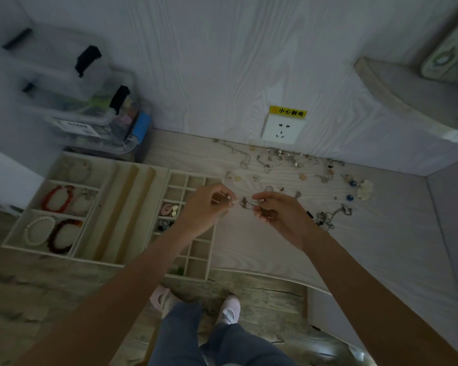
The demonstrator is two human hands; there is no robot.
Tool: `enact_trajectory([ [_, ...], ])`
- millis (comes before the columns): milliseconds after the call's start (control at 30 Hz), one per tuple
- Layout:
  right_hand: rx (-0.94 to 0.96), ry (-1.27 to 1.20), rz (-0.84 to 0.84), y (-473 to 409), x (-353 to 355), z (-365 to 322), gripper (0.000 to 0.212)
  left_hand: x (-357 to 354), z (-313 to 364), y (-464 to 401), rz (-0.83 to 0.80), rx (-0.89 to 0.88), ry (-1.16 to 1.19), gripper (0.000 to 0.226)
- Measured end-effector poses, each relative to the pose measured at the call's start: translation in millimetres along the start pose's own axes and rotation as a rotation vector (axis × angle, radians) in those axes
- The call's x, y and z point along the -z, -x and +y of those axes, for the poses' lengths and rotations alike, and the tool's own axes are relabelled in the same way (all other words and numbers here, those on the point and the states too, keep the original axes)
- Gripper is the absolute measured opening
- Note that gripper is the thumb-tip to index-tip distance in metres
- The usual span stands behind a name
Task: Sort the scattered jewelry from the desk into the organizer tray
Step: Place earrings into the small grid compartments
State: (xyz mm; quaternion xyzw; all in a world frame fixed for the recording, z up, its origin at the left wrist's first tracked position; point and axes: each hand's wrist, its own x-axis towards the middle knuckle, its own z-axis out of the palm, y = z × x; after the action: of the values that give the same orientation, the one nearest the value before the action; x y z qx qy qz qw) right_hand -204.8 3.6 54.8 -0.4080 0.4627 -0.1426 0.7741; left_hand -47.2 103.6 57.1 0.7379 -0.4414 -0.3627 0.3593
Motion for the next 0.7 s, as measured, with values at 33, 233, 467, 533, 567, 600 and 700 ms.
enact_trajectory([
  [33, -0.021, -0.028, -0.027, 2, -5, 0, 0.024, 6, 0, 3, 0.009, 0.017, 0.048, 0.006],
  [233, -0.098, 0.036, -0.094, 0, -42, 8, 0.022, 39, -15, 19, 0.061, 0.075, 0.131, 0.012],
  [467, 0.131, 0.357, -0.183, -5, -87, 16, 0.01, 55, -23, 23, 0.034, -0.001, -0.016, 0.012],
  [533, 0.172, 0.395, -0.167, -6, -93, 15, 0.014, 55, -25, 22, 0.048, 0.009, -0.015, 0.01],
  [567, 0.182, 0.424, -0.156, -6, -94, 15, 0.018, 55, -26, 22, 0.05, 0.017, -0.017, 0.01],
  [600, 0.184, 0.443, -0.144, -7, -94, 15, 0.021, 54, -27, 22, 0.046, 0.025, -0.013, 0.011],
  [700, 0.169, 0.449, -0.116, -9, -90, 12, 0.028, 52, -30, 21, 0.027, 0.036, -0.003, 0.015],
])
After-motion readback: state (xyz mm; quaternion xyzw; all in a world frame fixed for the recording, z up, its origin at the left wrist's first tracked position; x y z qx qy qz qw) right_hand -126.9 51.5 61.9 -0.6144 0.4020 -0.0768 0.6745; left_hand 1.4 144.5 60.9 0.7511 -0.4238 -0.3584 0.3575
